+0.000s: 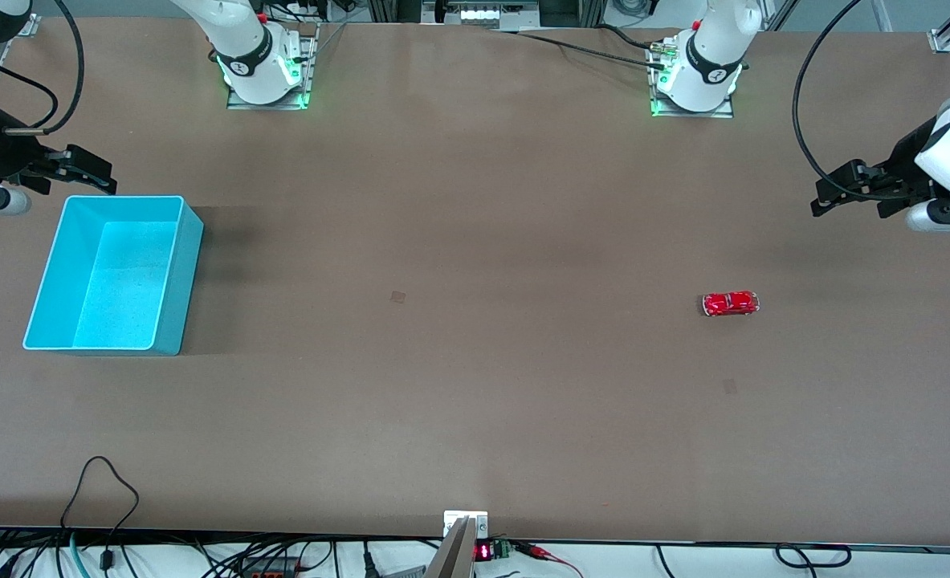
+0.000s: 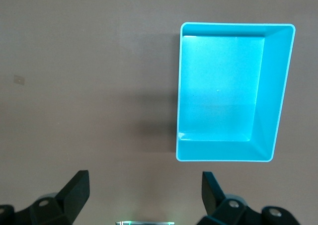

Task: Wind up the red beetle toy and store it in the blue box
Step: 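Move the left gripper toward the red car while the right gripper nears the box, then lower the left gripper onto the red toy car and press it down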

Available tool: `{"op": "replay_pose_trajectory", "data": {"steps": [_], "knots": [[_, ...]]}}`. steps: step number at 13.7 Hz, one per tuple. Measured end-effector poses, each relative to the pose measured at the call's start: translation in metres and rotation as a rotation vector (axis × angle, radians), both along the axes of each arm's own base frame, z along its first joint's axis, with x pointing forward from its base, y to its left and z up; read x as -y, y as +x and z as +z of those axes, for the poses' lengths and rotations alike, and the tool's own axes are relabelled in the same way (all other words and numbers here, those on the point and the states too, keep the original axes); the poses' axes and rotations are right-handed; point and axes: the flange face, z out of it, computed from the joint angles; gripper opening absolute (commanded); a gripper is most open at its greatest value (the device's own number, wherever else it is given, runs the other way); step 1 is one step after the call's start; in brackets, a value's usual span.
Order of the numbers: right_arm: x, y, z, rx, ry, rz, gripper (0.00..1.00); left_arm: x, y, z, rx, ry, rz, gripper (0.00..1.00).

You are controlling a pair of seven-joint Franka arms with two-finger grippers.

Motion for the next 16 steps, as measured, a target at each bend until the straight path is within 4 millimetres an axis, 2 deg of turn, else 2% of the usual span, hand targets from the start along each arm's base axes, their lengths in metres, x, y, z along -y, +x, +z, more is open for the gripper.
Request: {"op": "replay_pose_trajectory", "data": {"steps": [7,9,11,13,16], "knots": [[-0.001,0.004,-0.01,-0.018,-0.002,0.001,1.0,-0.004,-0.005,-0.011,-0.056,0.0,0.005,1.0],[-0.005,0.01,-0.023,-0.042,-0.004,0.007,1.0,0.001,-0.008,-0.025,-0.132,-0.001,-0.007,1.0],[-0.01,0.017,-0.047,-0.093,-0.008,0.015,1.0,0.014,-0.007,-0.034,-0.167,0.0,-0.034,1.0],[-0.01,0.021,-0.067,-0.148,-0.011,0.015,1.0,0.018,-0.005,-0.04,-0.176,-0.006,-0.086,1.0],[-0.01,0.02,-0.069,-0.17,-0.012,0.013,1.0,0.009,0.005,-0.067,-0.204,-0.039,-0.277,1.0]]}}
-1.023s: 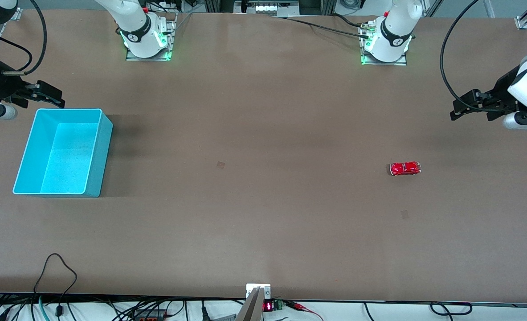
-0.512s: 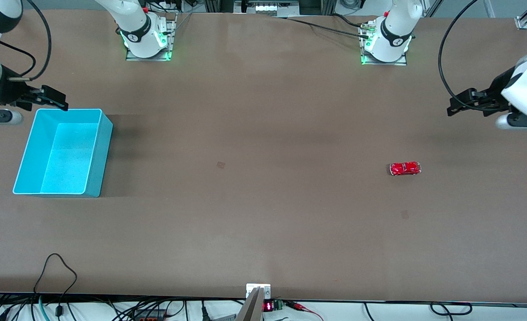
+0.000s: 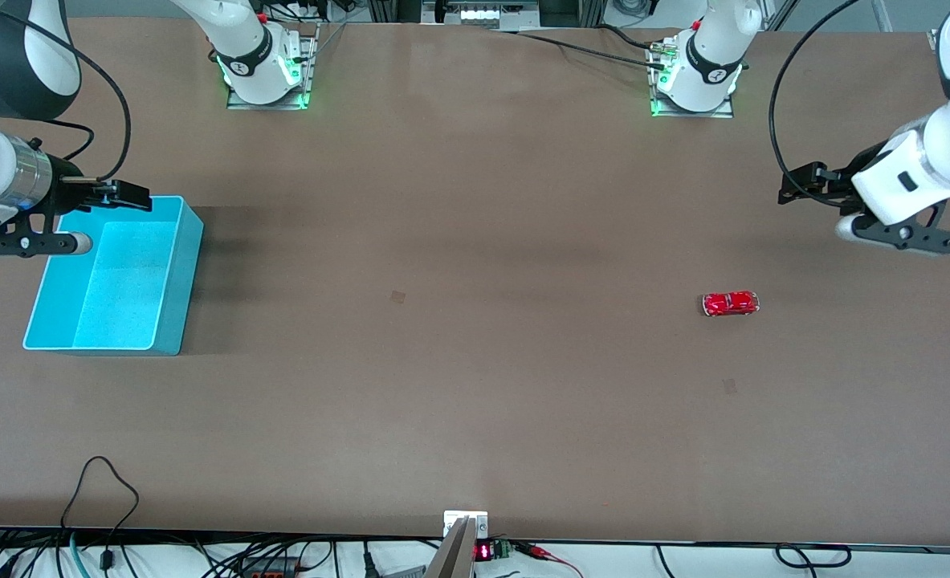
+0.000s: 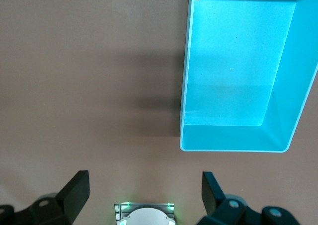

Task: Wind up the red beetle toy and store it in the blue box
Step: 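Lower the left gripper onto the red toy car and press it down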

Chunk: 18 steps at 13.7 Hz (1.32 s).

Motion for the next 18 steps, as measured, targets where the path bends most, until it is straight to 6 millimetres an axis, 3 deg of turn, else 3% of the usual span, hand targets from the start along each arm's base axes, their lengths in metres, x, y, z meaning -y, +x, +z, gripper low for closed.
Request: {"op": "replay_pose_trajectory", "data": {"steps": [3,6,12,15,18], "knots": [[0.0,-0.001,0.001,-0.01,-0.001,-0.001,1.0,-0.011,0.013,-0.05,-0.008,-0.031,-0.203,1.0],[0.002,-0.004,-0.001,-0.036,-0.001,-0.005,1.0,-0.015,0.01,-0.105,-0.009,-0.009,-0.472,1.0],[0.005,-0.005,-0.003,-0.046,-0.002,-0.01,1.0,-0.019,0.016,-0.183,0.043,-0.047,-0.921,1.0],[0.005,-0.006,-0.004,-0.053,-0.002,-0.01,1.0,-0.018,0.008,-0.233,0.073,-0.086,-1.091,1.0],[0.006,-0.009,-0.008,-0.09,-0.008,-0.011,1.0,-0.03,-0.009,-0.271,0.1,-0.098,-1.136,1.0]]}}
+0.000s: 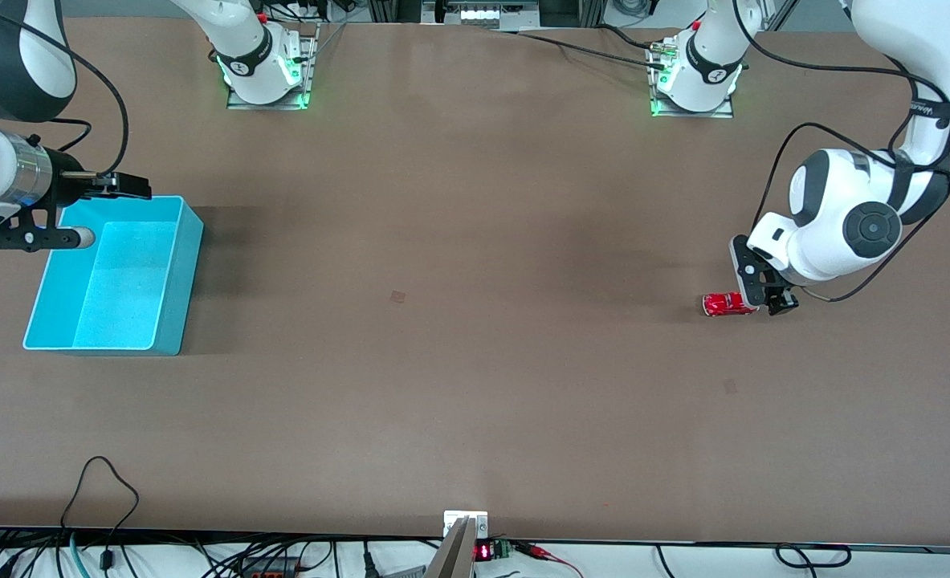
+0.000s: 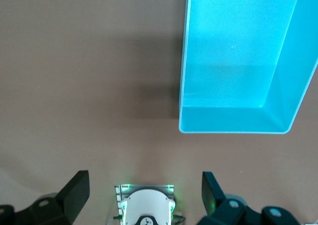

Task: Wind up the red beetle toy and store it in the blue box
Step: 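Lower the left gripper onto the red toy car and press it down, then drag the pressed car backward with the left gripper to wind it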

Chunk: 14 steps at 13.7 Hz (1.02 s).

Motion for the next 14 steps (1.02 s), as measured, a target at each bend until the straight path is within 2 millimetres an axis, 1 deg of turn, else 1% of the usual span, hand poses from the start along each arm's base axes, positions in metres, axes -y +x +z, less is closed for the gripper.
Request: {"op": "replay_pose_trajectory", "data": {"steps": [2,5,9,10,12,14], "knots": [[0.003,0.0,-0.003,-0.014,-0.049,0.019,1.0,-0.002,-0.001,-0.005,0.037,-0.012,-0.056,1.0],[0.001,0.0,-0.003,-0.019,-0.116,0.064,1.0,0.0,0.002,-0.013,0.089,-0.025,-0.132,1.0],[0.01,0.002,-0.005,-0.034,-0.182,0.119,1.0,0.002,-0.006,-0.042,0.086,-0.038,-0.158,1.0],[0.011,0.002,-0.006,-0.036,-0.192,0.126,1.0,0.002,-0.006,-0.045,0.087,-0.039,-0.16,1.0],[0.011,0.003,-0.006,-0.037,-0.199,0.133,1.0,0.002,-0.005,-0.047,0.1,-0.04,-0.162,0.99],[0.01,0.003,-0.006,-0.037,-0.202,0.136,1.0,0.003,-0.003,-0.047,0.118,-0.041,-0.163,0.94]]}}
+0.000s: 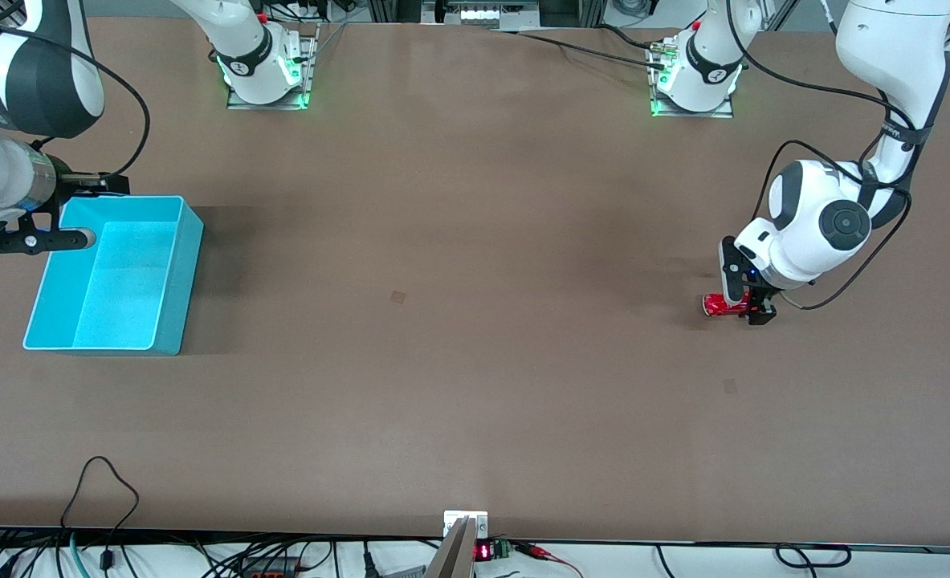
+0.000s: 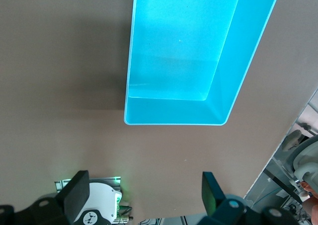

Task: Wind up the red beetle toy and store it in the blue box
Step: 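Drag the pressed car backward with the left gripper to wind it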

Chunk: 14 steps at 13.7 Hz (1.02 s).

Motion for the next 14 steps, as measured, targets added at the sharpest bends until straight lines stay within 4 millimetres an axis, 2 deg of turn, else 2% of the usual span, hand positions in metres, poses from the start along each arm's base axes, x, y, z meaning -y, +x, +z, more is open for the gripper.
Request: {"op": "replay_pose_trajectory", "data": {"steps": [3,6,11,14], "knots": [[-0.001,0.0,0.0,0.0,0.001,0.002,1.0,-0.002,-0.003,-0.008,-0.008,-0.002,0.003,0.9],[-0.014,0.0,-0.002,0.001,0.085,-0.018,1.0,-0.006,-0.004,-0.012,-0.012,-0.002,0.011,0.74],[-0.022,0.002,0.002,0.021,0.18,-0.049,1.0,-0.006,-0.002,-0.011,0.001,-0.003,0.011,0.62],[-0.027,0.004,0.004,0.039,0.222,-0.06,1.0,-0.007,-0.001,-0.01,0.009,-0.003,0.012,0.42]]}}
